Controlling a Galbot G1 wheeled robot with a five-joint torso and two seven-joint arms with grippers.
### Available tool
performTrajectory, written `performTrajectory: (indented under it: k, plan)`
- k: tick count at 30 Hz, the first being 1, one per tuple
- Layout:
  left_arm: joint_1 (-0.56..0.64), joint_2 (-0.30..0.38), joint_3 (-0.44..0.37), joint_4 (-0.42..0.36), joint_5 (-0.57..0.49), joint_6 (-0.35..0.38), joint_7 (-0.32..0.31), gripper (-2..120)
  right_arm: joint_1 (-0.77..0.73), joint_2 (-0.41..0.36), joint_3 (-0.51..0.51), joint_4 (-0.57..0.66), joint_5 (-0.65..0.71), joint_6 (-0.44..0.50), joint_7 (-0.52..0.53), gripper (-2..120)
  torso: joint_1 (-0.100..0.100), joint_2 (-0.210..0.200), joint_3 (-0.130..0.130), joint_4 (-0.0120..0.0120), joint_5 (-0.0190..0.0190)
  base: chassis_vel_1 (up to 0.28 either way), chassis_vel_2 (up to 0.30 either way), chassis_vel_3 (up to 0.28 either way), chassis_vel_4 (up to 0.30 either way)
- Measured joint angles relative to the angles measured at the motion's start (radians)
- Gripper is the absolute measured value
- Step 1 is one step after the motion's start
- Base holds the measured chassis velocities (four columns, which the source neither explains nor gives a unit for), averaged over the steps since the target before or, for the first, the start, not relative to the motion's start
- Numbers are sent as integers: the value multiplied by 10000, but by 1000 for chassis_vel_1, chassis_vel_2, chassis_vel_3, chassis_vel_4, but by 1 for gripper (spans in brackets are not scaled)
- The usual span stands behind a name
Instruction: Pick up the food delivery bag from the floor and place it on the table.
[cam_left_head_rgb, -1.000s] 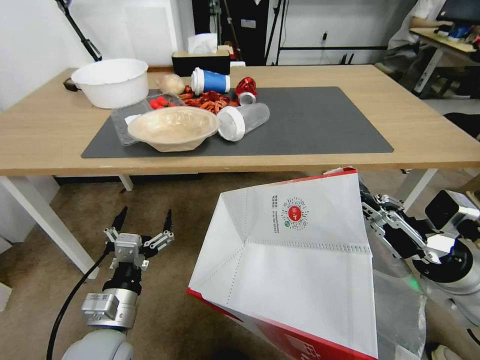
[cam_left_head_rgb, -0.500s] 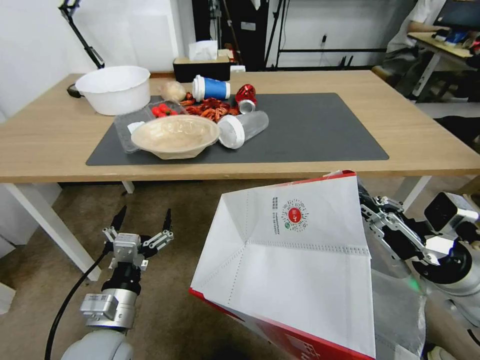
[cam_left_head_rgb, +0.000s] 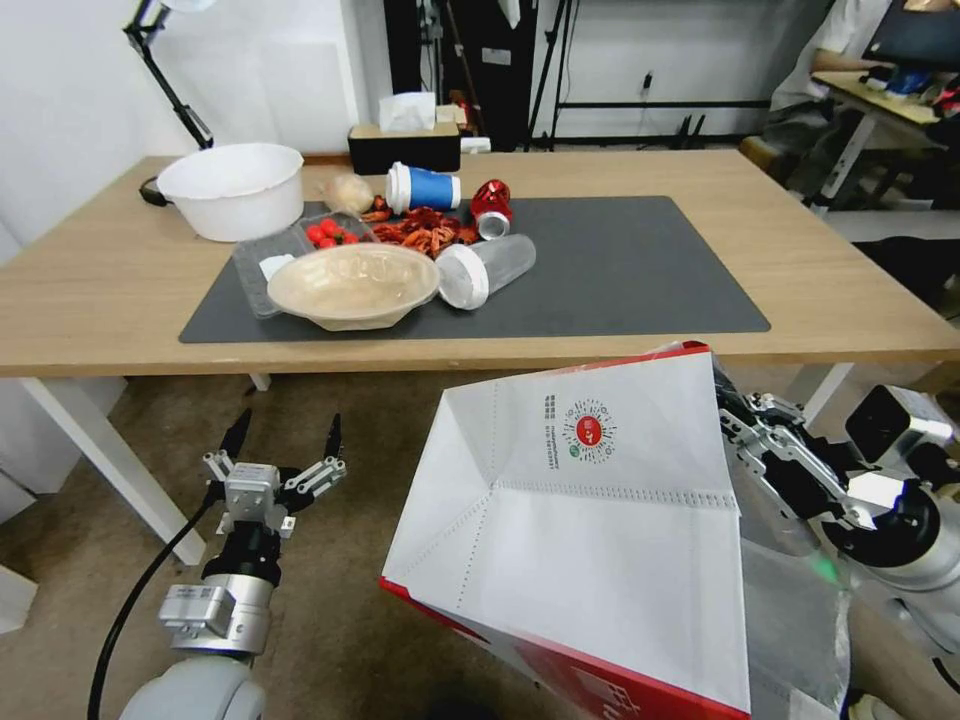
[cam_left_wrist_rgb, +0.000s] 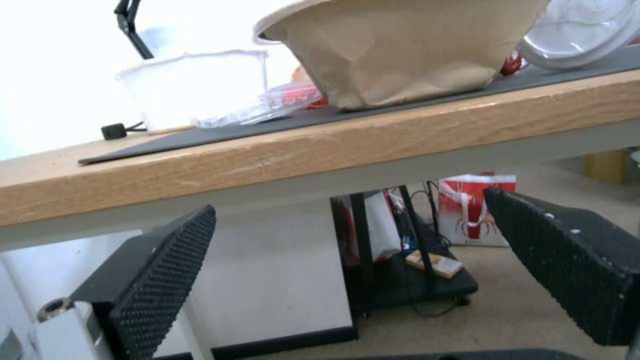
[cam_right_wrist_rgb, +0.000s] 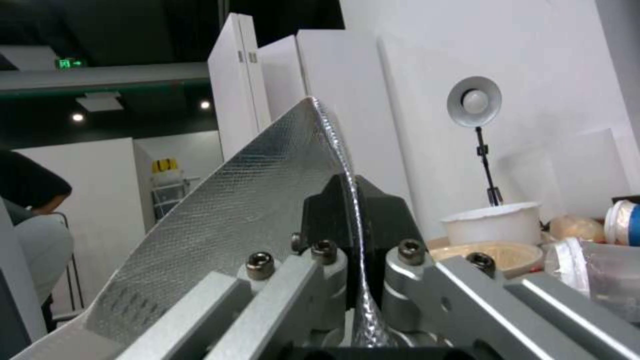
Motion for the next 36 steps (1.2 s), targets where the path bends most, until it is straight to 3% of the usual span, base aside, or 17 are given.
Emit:
performTrajectory:
  k: [36]
  plan:
    - [-41,-30,87,124,54,27,57,100,-79,288,-131,81,-363,-15,-151,0,634,1562,928,0,0,0,0,0,0]
